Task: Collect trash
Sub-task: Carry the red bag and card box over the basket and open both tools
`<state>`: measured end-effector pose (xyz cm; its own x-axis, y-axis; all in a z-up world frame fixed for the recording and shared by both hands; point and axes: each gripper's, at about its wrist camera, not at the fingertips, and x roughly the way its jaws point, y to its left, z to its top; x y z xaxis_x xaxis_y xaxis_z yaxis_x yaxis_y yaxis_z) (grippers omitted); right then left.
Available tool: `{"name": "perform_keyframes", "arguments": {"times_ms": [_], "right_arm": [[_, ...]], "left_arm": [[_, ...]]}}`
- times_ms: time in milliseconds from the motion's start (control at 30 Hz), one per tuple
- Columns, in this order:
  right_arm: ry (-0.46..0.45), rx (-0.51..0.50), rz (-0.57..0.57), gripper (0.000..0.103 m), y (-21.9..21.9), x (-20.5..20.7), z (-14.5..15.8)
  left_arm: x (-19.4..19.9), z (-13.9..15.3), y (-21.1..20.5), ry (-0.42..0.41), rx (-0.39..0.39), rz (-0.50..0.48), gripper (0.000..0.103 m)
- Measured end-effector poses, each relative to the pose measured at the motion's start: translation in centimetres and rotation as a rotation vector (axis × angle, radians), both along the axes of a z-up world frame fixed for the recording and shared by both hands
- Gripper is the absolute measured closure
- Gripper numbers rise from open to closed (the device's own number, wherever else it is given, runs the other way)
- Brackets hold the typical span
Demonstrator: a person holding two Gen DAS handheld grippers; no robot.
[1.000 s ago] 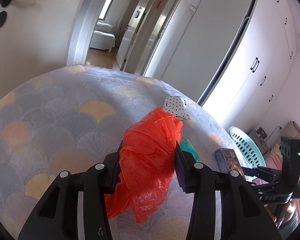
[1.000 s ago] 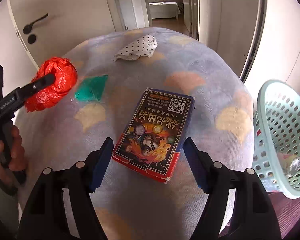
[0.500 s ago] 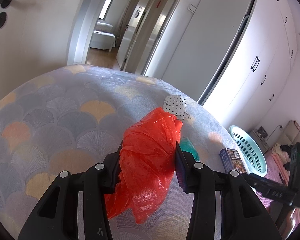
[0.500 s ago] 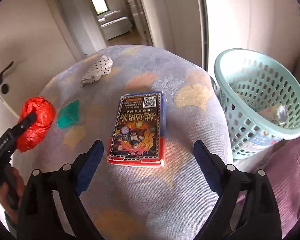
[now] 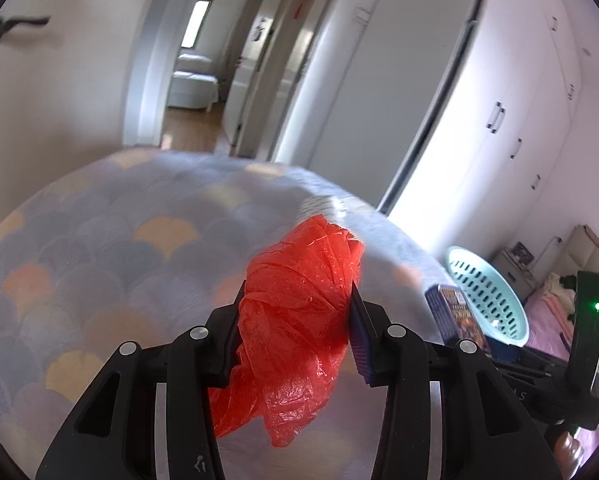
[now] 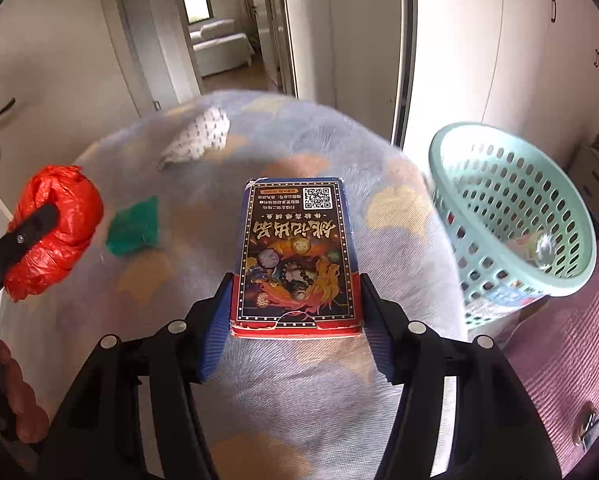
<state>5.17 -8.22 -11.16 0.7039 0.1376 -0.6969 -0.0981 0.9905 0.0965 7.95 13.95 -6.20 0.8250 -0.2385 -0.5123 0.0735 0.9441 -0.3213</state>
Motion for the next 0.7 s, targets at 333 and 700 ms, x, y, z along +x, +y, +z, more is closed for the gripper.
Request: {"name": "perform_keyframes", "arguments": {"times_ms": [333,700], "right_arm": [[-0.165,0.079,-0.181,0.047,-9.3,-0.2,5.6],[-0.194,0.128,-0.452,0.047,-21.7,2.7,6.6]], "left_arm": [[2.4,5.0,-8.2,-0.058,-0.063,-0.234,0.061],[9.0,6.5,-20.7,-0.001,-0.107,-0.485,0.061]]}}
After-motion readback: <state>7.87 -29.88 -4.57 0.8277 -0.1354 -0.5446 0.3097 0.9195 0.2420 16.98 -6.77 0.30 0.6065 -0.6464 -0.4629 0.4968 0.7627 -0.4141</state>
